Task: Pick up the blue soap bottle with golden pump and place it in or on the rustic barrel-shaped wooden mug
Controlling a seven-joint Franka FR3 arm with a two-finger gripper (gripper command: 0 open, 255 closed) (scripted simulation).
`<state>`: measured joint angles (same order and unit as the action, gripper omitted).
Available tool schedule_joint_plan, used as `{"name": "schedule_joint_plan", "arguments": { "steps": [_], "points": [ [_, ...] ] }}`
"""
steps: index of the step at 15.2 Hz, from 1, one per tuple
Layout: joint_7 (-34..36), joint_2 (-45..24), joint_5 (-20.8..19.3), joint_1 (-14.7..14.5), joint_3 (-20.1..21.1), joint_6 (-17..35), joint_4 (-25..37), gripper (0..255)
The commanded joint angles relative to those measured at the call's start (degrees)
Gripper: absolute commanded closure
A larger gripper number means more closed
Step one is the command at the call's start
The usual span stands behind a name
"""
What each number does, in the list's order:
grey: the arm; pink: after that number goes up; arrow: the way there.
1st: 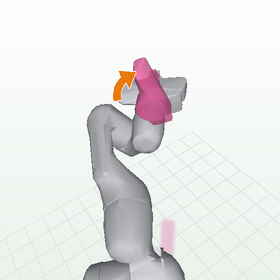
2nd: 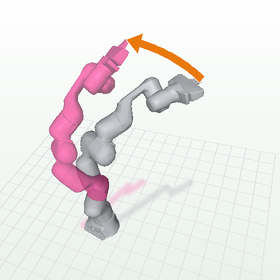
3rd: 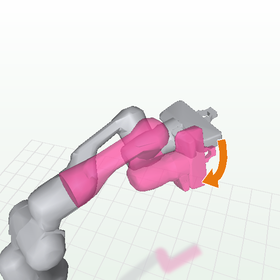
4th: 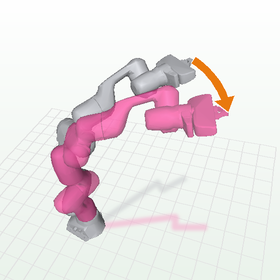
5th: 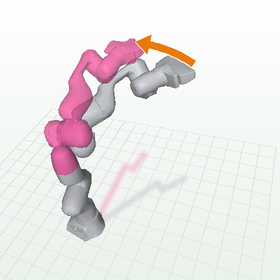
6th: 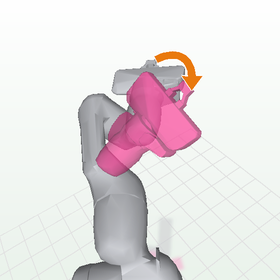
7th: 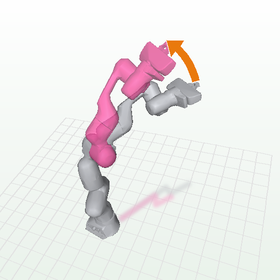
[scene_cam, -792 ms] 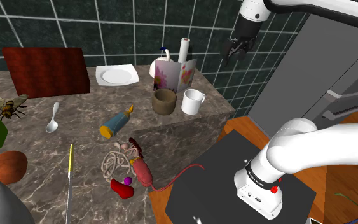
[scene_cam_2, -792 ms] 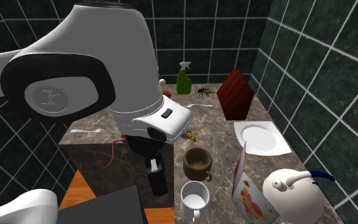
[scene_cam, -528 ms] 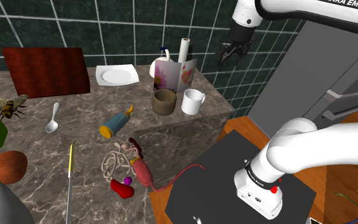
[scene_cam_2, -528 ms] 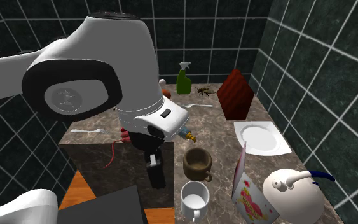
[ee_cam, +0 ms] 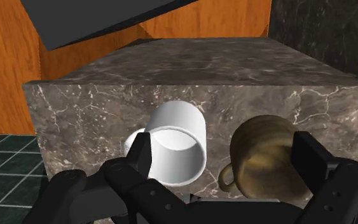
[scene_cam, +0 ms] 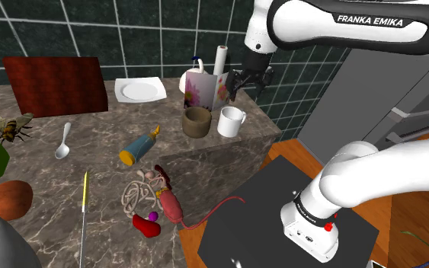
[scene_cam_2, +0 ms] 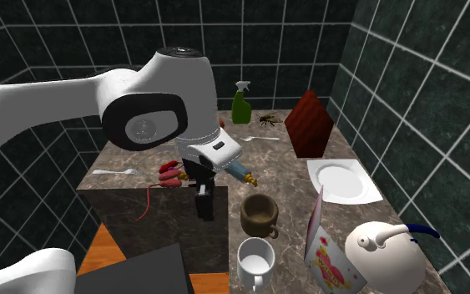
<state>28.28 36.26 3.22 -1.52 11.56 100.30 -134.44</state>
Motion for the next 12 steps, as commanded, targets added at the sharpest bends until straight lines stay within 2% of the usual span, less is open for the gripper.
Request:
{"name": "schedule_joint_plan", "arguments": {
  "steps": [1, 7, 12],
  "points": [
    [4.5, -2.1, 1.5, 0.1, 2.2, 2.0, -0.2, 0],
    [17.5, -11.5, 4.3, 0.7, 8.9, 8.5, 2.3, 0],
    [28.7, -21.4, 4.1, 1.5, 13.9, 13.6, 6.7, 0]
  ]
}}
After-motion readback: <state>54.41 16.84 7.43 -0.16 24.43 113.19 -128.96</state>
